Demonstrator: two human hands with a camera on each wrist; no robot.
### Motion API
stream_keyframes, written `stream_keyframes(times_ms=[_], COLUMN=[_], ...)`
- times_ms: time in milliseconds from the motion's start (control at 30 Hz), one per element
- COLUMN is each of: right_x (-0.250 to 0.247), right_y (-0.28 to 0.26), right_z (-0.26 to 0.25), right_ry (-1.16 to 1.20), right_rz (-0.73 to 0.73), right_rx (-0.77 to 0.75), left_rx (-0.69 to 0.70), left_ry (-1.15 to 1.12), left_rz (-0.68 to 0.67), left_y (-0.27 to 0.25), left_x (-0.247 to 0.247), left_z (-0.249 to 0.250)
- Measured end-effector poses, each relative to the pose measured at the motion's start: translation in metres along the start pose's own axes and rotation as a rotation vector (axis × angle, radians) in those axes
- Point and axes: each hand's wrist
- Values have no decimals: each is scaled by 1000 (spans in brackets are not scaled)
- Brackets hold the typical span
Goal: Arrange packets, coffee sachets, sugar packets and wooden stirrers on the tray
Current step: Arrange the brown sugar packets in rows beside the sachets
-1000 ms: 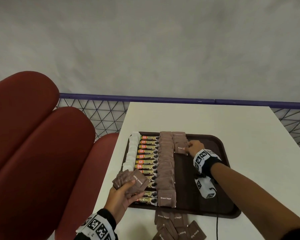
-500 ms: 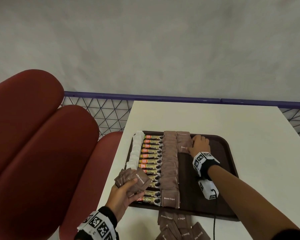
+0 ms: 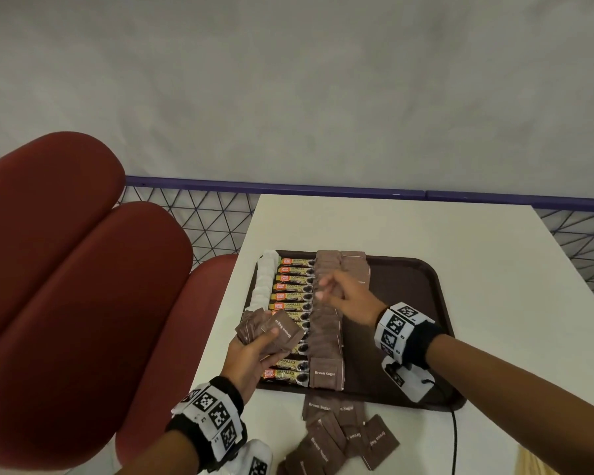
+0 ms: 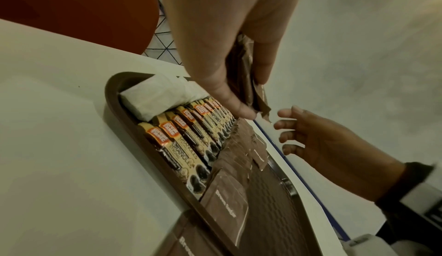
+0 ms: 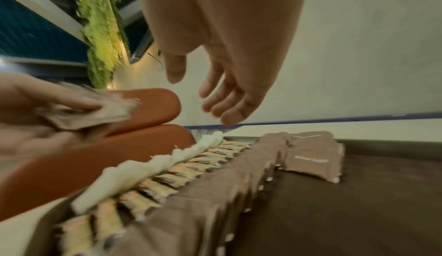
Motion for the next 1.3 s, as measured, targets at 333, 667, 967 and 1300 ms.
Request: stream_keyframes(times_ms=[333,667,967,1300], right_x=[33,29,-5,-29], right_y=[-27,-30,-13,5], right_z=[-34,-33,0,46], right_ry=[150,108,22,152], right_rz=[-270,-262,272,530], right_rx=[14,61,294,714], left_rx=[-54,-75,-66,-76], left_ry=[127,118,76,125], left_rz=[-68,-96,10,25], left_y=[-7,-6,5,1], left_x=[8,9,-1,-5], left_z=[-10,-11,-10,-7])
Point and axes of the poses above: each hand's wrist, its own y-axis towards the middle knuckle, its own x-axis out of the palm, z = x × y, and after that the axes turned 1 degree about -x, right-handed
